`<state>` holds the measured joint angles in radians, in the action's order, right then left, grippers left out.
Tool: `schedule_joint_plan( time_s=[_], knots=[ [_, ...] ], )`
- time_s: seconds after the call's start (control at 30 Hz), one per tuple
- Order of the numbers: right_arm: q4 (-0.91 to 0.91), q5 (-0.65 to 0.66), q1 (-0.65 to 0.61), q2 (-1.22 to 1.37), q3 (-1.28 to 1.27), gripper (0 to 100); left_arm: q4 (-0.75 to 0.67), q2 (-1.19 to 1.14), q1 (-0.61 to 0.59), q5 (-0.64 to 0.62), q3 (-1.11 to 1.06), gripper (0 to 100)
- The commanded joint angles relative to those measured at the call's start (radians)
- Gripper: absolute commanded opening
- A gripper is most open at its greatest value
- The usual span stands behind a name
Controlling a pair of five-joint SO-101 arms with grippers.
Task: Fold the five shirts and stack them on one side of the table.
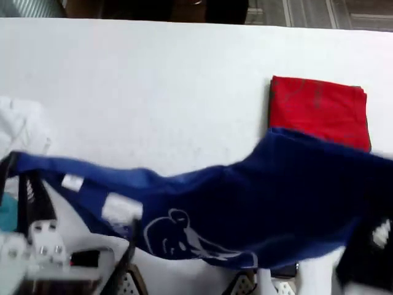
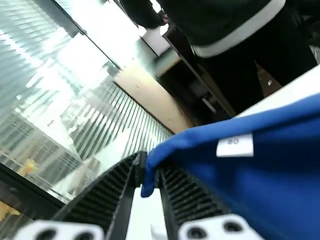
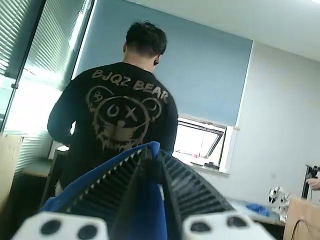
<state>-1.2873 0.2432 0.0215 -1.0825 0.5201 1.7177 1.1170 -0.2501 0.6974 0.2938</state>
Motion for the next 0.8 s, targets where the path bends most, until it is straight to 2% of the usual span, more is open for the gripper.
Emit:
schedule_joint_plan(
  time_s=[0.0,0.2,0.47,0.77],
  knots=[
    [0.027,-0.005,-0.022,0.150,-0.008,1.9,-0.087,-0.009,-0.009,-0.002,-0.136,3],
    [0.024,0.002,-0.125,0.366,-0.009,1.9,-0.245,-0.009,-0.011,-0.002,-0.383,3],
    [0.093,-0.005,-0.171,0.650,-0.008,1.9,-0.445,-0.029,-0.009,0.003,-0.536,3],
    [0.217,0.005,-0.163,0.869,0.000,1.9,-0.618,-0.330,-0.008,0.048,-0.555,3]
  ],
)
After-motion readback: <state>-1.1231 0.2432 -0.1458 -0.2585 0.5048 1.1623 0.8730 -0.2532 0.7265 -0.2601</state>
